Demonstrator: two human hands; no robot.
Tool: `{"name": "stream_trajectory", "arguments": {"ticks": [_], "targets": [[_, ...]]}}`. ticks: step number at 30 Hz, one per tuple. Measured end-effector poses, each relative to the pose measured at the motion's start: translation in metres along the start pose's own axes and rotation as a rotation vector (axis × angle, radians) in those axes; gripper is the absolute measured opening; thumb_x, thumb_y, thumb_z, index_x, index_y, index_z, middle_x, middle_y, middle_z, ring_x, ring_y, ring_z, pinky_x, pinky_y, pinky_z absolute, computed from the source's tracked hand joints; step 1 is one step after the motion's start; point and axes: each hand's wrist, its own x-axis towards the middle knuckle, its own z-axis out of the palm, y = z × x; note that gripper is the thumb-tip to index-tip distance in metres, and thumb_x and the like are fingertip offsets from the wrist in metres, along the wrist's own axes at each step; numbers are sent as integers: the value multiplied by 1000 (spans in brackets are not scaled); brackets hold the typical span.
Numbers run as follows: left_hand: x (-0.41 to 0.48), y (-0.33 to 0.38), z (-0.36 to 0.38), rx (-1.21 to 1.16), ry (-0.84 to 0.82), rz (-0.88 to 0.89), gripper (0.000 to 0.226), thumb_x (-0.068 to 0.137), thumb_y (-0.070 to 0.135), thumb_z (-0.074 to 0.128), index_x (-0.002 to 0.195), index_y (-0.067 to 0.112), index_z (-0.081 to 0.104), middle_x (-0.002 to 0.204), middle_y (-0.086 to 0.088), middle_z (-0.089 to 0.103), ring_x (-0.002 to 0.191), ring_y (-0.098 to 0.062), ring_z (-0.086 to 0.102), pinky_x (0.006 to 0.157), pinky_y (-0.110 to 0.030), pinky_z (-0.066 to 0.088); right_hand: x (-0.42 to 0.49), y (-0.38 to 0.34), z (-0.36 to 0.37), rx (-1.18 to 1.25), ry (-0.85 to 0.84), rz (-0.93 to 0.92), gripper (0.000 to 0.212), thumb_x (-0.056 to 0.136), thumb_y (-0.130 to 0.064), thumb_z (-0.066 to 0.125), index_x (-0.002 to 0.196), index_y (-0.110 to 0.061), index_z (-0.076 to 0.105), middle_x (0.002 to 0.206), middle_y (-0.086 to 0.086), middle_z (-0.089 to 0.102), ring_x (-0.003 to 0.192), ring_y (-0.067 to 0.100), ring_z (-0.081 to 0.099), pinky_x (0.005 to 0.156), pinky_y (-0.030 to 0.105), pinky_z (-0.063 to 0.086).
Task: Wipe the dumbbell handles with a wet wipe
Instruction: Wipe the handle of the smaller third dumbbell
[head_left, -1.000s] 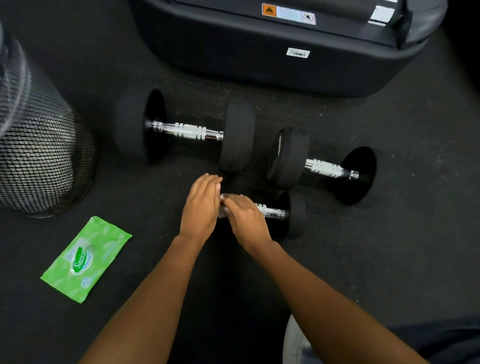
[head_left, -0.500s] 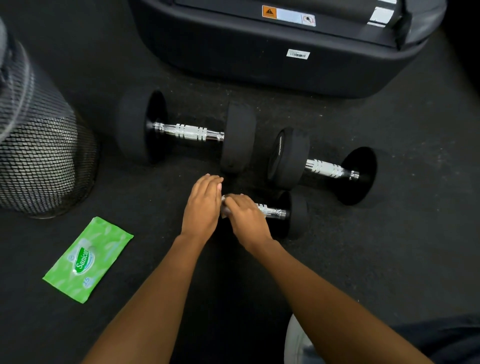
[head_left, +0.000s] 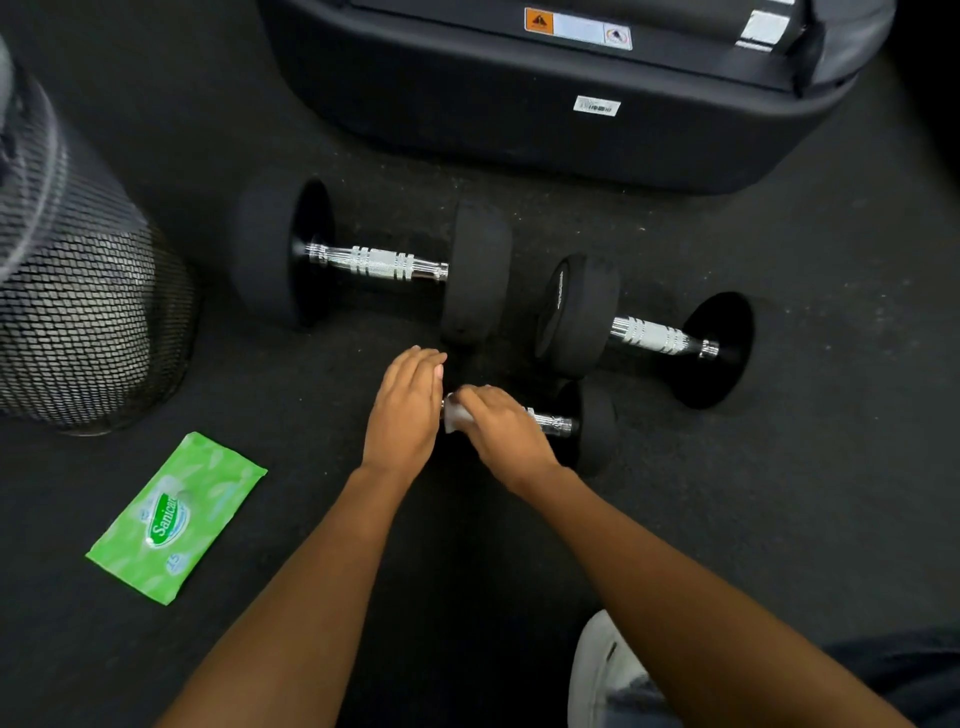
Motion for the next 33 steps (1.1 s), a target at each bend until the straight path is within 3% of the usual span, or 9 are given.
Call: {"name": "stream_trajectory", "arguments": {"ticks": [3,9,14,16,19,24,29,33], "targets": [[0,0,0,10,11,12,42,100,22,27,122,0,55,125,-15,57,127,-27,41,107,-28,26,-5,12,-9,-48,-28,-39,29,82,-1,65,109,-3,58,107,14,65,98,31,61,97,39,44],[1,0,-1,31,16,35,33,99,13,36,122,0,55,125,-15,57,127,-27,42,107,-29,26,-17,23,-13,-112,24,-80,27,74,1,73,96,-8,61,102,8,67,91,24,63,96,29,41],[2,-1,-3,212,-2,141,43,97,22,26,116,1,59,118,-14,61,121,-29,50,108,-42,31,-23,24,-18,-146,75,-79,30,67,-2,79,93,-5,65,101,12,69,93,26,66,97,37,44],[1,1,-1,374,-26,300,29,91,14,45,113,5,62,114,-11,64,117,-27,54,108,-44,31,-26,24,-18,-195,92,-86,33,65,-6,81,95,-6,67,101,11,69,94,26,65,96,38,45],[-6,16,8,421,-125,442,36,68,7,74,103,8,68,103,-7,69,106,-23,61,105,-43,34,-31,27,-17,-306,106,-88,35,69,-14,79,101,-9,67,101,7,68,96,26,61,101,37,38],[-13,29,20,374,-162,427,40,58,9,82,97,8,69,94,-6,71,90,-19,67,91,-35,48,-35,33,-24,-395,167,-136,23,80,-13,59,100,-7,70,97,5,71,101,27,60,110,41,23],[-16,29,27,379,-165,392,44,62,15,84,101,4,68,97,-11,70,90,-24,66,82,-34,52,-42,46,-45,-284,297,68,35,84,-13,41,109,-8,66,113,6,66,111,26,56,110,41,24],[-17,29,34,390,-194,394,52,60,13,84,108,4,66,103,-13,68,97,-29,65,84,-39,52,-46,53,-49,-3,368,324,32,91,-6,46,120,-5,59,123,9,59,120,24,49,107,36,35]]}}
